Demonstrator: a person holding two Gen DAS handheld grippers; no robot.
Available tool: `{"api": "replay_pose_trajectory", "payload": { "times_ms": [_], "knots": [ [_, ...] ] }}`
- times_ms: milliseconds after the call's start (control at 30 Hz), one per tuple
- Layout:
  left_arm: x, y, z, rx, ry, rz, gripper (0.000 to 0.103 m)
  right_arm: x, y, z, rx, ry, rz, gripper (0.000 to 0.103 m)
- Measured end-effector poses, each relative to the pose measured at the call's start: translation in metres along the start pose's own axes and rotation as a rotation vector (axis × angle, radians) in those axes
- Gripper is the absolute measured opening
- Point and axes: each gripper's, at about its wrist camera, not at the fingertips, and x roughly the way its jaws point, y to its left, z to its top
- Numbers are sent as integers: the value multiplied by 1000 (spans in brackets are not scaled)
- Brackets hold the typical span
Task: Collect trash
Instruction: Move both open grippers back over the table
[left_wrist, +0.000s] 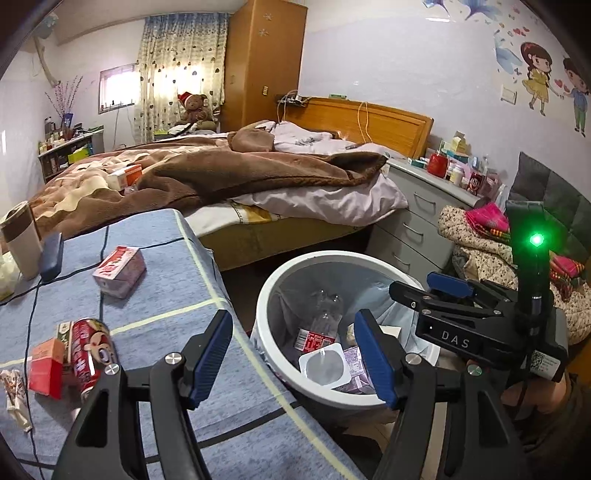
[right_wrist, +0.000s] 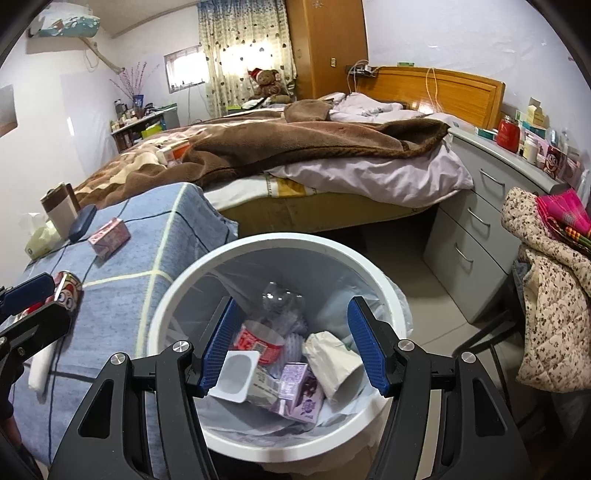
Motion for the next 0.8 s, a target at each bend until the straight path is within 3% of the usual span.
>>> {"api": "replay_pose_trajectory", "payload": {
  "times_ms": [367,800],
  "knots": [
    [-38,38,-11,-45,-66,87,70,-6,35,-1,-19,-25,78,64],
    [-73,112,-36,-169,-93,235,72,-1,94,-1,-84,-21,193,64]
  ]
}}
